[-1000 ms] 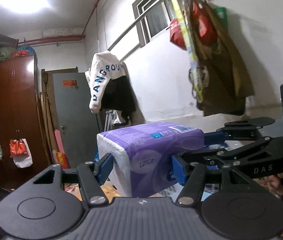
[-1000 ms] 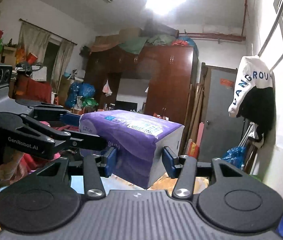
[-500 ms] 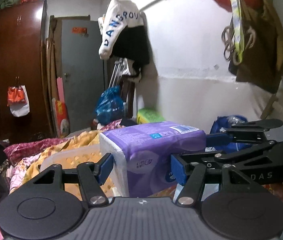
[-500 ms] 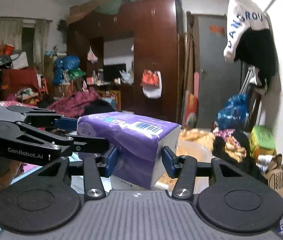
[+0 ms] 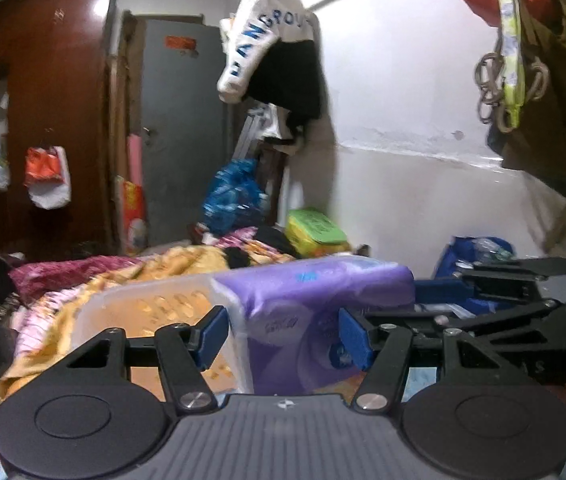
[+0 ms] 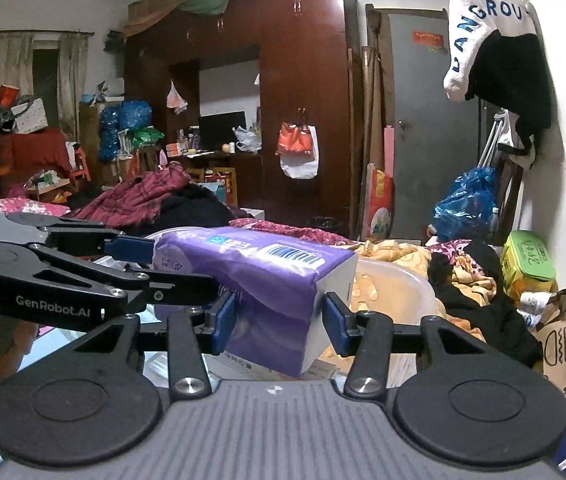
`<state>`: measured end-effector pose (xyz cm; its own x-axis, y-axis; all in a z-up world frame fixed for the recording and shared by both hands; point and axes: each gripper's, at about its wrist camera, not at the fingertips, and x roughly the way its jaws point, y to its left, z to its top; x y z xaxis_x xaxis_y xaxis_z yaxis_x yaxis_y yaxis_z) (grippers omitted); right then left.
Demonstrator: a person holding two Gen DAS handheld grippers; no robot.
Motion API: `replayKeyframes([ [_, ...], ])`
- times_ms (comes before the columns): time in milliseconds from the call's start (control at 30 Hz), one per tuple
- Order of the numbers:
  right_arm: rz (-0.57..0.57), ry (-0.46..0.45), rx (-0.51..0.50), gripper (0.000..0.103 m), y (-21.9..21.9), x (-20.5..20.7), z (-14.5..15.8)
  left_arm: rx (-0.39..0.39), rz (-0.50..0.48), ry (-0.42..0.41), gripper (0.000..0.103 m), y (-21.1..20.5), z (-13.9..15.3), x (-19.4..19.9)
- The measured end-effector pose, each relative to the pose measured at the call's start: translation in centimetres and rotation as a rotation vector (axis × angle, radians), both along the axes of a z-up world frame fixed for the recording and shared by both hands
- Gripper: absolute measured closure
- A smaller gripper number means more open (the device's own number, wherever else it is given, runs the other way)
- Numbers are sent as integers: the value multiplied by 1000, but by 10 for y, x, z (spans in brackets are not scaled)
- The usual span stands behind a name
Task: Organize objects
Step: 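Lift the purple tissue pack and lower it into the basket, open both tools, then grasp the white wrapped roll with the left tool while the right tool grasps a purple soap bar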
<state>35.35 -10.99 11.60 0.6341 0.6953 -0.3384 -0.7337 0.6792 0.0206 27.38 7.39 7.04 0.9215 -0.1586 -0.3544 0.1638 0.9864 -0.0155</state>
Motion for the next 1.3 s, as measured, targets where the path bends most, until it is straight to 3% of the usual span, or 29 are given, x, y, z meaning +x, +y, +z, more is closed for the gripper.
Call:
replayKeyframes([
  [67, -11, 7, -22, 47, 3, -1, 0, 9, 20, -23, 37, 0, 1, -5],
  [100, -39, -12, -39, 34, 3, -5, 1, 3, 15, -29, 34, 1, 4, -7],
  [133, -58, -34, -40, 29, 2, -7, 2, -2, 12, -43, 29, 4, 5, -14],
  [233, -84, -37, 14, 21, -17, -15, 5, -10, 36, -101, 19, 13, 12, -38],
  [300, -118, -45, 57, 3, -32, -26, 8, -21, 36, -132, 15, 18, 15, -59],
  [333, -125, -59, 75, 0, -43, -35, 8, -23, 30, -152, 12, 20, 14, -77],
  [467, -153, -53, 119, 0, -84, -70, -7, -2, 42, -174, 6, 19, -6, -137],
  [633, -177, 48, 196, 0, -134, -109, -60, 67, 82, -143, 3, 6, -53, -192],
  [700, -187, 85, 233, 0, -147, -118, -78, 59, 90, -134, 3, 4, -68, -204],
  [767, -200, 112, 234, 0, -153, -120, -90, 58, 91, -105, 3, 5, -80, -208],
  [900, -192, 180, 218, 0, -144, -99, -86, 41, 126, -61, 3, 14, -93, -204],
  [1100, -156, 201, 150, 0, -115, -99, -90, 1, 139, -17, 3, 17, -102, -201],
  [1300, -154, 220, 71, 4, -99, -101, -93, 24, 145, 20, 3, 10, -114, -202],
])
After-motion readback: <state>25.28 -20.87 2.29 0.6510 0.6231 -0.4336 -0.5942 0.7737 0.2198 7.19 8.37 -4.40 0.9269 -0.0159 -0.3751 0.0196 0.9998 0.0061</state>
